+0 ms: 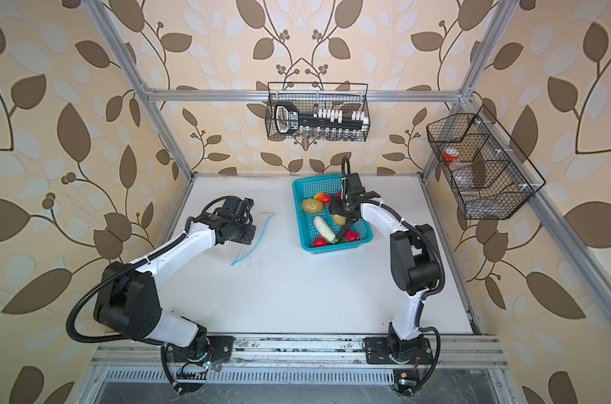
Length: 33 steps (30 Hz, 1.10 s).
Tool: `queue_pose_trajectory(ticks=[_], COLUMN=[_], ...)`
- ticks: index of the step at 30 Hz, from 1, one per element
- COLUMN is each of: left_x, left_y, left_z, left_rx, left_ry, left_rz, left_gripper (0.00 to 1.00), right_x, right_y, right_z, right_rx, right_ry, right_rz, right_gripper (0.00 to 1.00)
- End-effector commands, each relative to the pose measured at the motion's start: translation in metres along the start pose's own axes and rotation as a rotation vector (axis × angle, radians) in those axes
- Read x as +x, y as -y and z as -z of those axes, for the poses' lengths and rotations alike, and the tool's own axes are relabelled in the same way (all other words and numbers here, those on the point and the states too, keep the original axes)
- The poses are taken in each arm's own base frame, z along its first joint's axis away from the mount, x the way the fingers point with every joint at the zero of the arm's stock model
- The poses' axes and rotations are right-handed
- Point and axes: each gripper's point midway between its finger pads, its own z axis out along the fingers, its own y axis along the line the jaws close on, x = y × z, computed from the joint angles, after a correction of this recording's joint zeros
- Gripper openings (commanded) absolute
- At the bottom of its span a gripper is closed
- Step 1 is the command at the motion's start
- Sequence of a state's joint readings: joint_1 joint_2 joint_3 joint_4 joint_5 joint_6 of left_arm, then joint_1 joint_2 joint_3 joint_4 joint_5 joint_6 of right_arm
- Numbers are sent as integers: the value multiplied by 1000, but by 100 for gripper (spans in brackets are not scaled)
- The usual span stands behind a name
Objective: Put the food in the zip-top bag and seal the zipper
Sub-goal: 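Lift the yellow potato out of the teal basket with the right gripper, then carry the potato toward the bag opening held by the left gripper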
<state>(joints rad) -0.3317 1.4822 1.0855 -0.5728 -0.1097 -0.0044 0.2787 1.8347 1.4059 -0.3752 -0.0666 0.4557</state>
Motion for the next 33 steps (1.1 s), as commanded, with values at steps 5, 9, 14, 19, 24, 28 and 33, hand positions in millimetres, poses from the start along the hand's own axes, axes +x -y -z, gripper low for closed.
queue_pose_trajectory(ticks=[5, 9, 14, 19, 24, 28, 33], left_x=[-9, -6, -8, -23, -35, -38, -43], left_y=[0, 10, 14, 21, 24, 28, 31], left_z=[16, 24, 24, 35, 43, 43, 51], left_rx=[26, 86, 104, 148, 168, 186, 210], left_ry=[34, -10, -63, -39, -13, -20, -20], left_rz=[31, 29, 4, 21, 41, 54, 60], left_gripper=[0, 0, 0, 0, 0, 0, 0], right_x=[-8, -9, -13, -14, -20, -22, -17], right_y=[-27, -38, -55, -70, -83, -93, -113], right_z=[25, 36, 50, 64, 80, 96, 107], right_rx=[-123, -167, -207, -241, -265, -269, -317], right_ry=[95, 113, 111, 156, 204, 276, 328], right_rz=[-88, -94, -81, -96, -112, -128, -140], right_gripper=[31, 30, 30, 29, 28, 27, 26])
